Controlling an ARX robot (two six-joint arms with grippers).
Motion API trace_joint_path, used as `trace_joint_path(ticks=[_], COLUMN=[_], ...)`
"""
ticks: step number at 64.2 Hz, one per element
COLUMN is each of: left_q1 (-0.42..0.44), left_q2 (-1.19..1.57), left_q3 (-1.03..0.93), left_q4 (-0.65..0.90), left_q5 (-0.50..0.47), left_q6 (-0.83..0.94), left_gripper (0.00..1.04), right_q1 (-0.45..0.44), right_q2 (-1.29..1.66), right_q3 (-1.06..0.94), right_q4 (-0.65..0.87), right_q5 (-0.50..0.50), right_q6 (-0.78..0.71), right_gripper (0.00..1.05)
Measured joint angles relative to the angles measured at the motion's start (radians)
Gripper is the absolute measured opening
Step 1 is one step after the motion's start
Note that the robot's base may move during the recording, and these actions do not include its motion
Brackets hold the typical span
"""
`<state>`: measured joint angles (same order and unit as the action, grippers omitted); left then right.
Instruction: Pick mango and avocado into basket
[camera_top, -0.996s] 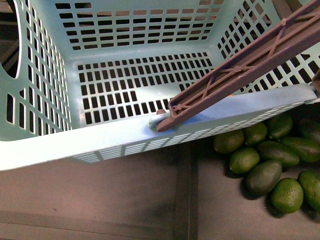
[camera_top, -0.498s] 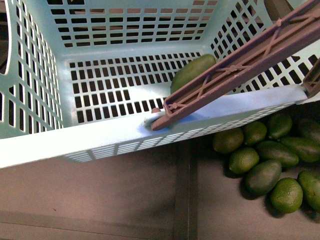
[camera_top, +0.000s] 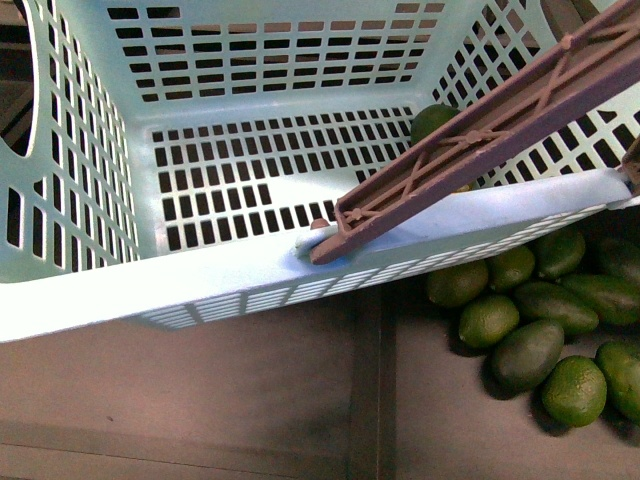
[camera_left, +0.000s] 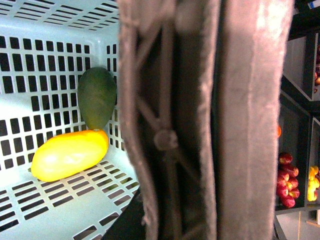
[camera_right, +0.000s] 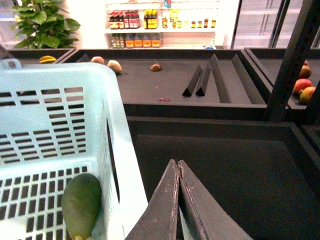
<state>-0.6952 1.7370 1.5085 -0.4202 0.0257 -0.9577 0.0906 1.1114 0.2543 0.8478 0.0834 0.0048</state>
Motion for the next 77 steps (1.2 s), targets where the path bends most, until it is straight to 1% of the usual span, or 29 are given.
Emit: trace_joint_path(ticks=[6,8,10,15,35,40,43,77], left_q1=[0.000,0.000,0.000,0.000,0.000,0.000,0.000,0.000], left_q2=[0.000,0.000,0.000,0.000,0.000,0.000,0.000,0.000], left_q3=[0.000,0.000,0.000,0.000,0.000,0.000,0.000,0.000], left_q4=[0.000,0.000,0.000,0.000,0.000,0.000,0.000,0.000], left_q5=[-0.003,-0.002,-0.001,0.001,0.001,-0.001,-0.002,0.000], left_q6=[0.001,0.000,0.000,0.000,0.000,0.000,0.000,0.000], left_gripper=[0.14,0.14,0.14,0.14,0.14,0.14,0.14,0.14], right_q1=[-0.016,-0.043,-0.064,-0.085,-0.087,-0.087,-0.087,-0.089], right_q2=[-0.067,-0.097,-0.121,-0.164,-0.358,-0.370,-0.380,-0.736], right_q3=[-0.054,-0.075,-0.090,-0.114,-0.190,-0.222,-0.234,-0.237], right_q4=[-0.013,-0.024,-0.033,-0.053,-0.171,-0.133,-0.142,-0.474], right_q5=[-0.010,-0.056,-0.076,-0.077,-0.081,-0.081,-0.081,-0.082], right_q6=[-0.001,-0.001,-0.002,-0.002,-0.002,-0.002,-0.002,-0.002], right_gripper=[0.02,0.02,0.02,0.02,0.02,0.02,0.02,0.02])
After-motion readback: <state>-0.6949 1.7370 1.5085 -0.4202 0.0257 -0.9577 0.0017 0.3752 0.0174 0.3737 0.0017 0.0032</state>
